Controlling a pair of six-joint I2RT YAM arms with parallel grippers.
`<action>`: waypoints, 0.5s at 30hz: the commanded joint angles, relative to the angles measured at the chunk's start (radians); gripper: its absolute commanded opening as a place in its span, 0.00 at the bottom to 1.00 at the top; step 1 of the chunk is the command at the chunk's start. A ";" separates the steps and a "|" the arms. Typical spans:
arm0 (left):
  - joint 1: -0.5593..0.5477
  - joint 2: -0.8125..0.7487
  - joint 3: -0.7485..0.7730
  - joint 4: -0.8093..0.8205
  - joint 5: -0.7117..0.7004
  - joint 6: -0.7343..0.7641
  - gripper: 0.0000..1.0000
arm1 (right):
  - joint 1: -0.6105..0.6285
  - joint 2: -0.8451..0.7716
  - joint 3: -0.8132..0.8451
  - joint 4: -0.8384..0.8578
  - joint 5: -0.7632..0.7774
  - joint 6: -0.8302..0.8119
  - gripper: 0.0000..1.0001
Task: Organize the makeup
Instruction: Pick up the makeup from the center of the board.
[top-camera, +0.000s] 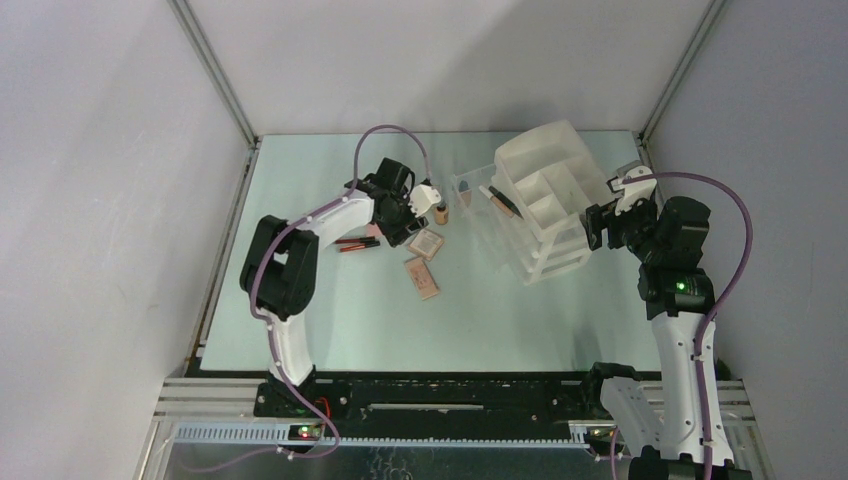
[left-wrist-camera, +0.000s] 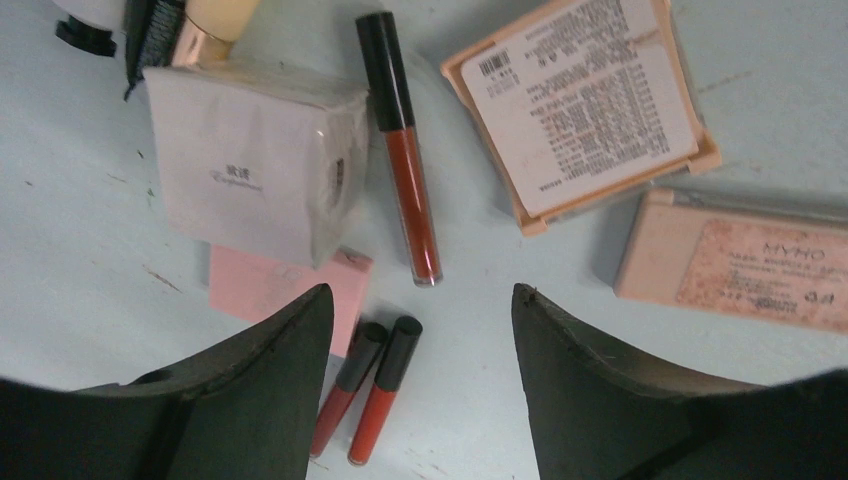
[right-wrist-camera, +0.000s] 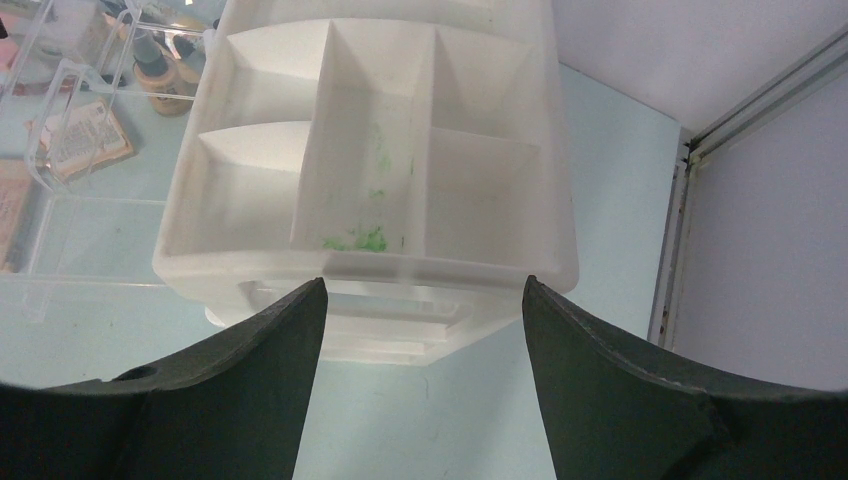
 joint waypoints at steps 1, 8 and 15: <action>0.001 0.035 0.068 0.001 -0.020 -0.007 0.66 | -0.005 0.002 -0.006 0.021 -0.007 -0.012 0.80; 0.002 0.073 0.101 -0.039 -0.012 0.009 0.60 | -0.005 0.002 -0.006 0.022 -0.005 -0.012 0.80; 0.003 0.109 0.135 -0.067 -0.002 0.013 0.54 | -0.005 0.001 -0.006 0.022 -0.005 -0.014 0.80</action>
